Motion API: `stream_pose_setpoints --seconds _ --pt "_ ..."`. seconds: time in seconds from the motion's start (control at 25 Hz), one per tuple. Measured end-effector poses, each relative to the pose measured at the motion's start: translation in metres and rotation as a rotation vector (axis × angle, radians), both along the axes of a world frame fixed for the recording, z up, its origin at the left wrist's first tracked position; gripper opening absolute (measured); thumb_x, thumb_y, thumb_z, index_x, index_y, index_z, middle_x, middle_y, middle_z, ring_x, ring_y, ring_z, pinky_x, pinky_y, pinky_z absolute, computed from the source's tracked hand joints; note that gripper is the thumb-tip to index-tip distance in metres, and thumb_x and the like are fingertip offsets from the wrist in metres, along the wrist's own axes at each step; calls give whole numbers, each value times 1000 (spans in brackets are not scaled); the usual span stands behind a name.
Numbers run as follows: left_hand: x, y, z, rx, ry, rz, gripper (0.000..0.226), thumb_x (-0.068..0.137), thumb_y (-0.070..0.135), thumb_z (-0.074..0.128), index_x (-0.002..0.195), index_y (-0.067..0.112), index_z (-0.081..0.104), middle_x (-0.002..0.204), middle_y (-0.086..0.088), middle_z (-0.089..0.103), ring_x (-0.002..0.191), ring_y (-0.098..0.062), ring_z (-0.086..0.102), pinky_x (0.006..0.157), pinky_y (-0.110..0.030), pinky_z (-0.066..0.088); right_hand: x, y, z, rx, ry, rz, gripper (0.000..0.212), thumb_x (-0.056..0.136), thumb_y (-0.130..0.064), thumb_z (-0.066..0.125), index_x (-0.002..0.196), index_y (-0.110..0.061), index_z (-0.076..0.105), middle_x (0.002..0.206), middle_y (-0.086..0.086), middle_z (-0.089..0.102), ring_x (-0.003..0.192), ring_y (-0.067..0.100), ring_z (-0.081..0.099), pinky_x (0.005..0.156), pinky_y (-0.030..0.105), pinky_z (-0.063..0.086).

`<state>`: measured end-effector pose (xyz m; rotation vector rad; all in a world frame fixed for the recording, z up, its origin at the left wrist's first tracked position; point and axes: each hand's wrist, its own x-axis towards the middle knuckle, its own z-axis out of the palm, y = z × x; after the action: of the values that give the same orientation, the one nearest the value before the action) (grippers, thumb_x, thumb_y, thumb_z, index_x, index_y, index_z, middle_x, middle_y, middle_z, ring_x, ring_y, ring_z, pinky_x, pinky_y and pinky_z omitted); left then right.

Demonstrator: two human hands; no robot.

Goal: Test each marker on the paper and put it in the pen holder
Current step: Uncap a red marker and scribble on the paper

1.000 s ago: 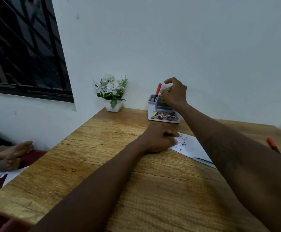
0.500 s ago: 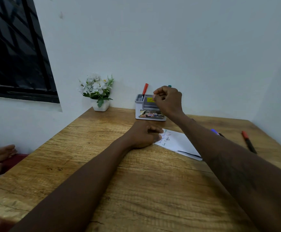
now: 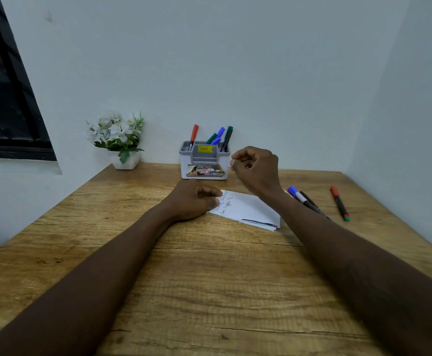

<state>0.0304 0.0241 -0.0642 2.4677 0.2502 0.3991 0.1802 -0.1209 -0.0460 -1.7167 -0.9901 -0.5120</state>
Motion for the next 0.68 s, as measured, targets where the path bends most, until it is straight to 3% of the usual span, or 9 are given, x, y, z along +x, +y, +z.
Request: stream_pose_setpoints --seconds 0.12,0.28,0.44,0.56,0.68 --pt "-1 0 0 22 0 -5 32 90 33 73 122 33 73 131 11 67 115 0 54 92 -16 39 1 -23 -1 -25 16 -60 2 83 -10 80 83 -12 79 71 -9 72 61 -7 64 65 6 49" --pt "-2 -4 -1 15 -31 -24 29 90 31 74 118 35 75 129 14 69 120 -2 56 96 -18 41 12 -62 7 -95 89 -185 8 81 -7 75 74 -11 78 65 -13 70 60 -10 64 62 4 45" --pt "-2 -10 -1 44 -42 -64 28 90 30 74 118 34 75 125 15 70 116 -3 58 89 -13 43 22 -106 6 -191 146 -319 19 79 -7 67 67 -19 76 68 -11 73 72 6 70 77 28 58" --pt "-1 -14 -2 64 -73 -90 27 89 31 74 116 35 76 124 14 71 115 -2 61 93 -17 46 25 -131 4 -209 158 -379 21 80 -6 67 67 -21 74 66 -12 70 73 6 69 76 29 59" --pt "2 -23 -4 124 -65 -115 29 90 33 73 119 33 75 124 15 71 103 7 60 84 -9 43 26 -150 3 -211 175 -428 19 78 -4 68 67 -17 75 65 -9 69 70 6 67 68 25 57"
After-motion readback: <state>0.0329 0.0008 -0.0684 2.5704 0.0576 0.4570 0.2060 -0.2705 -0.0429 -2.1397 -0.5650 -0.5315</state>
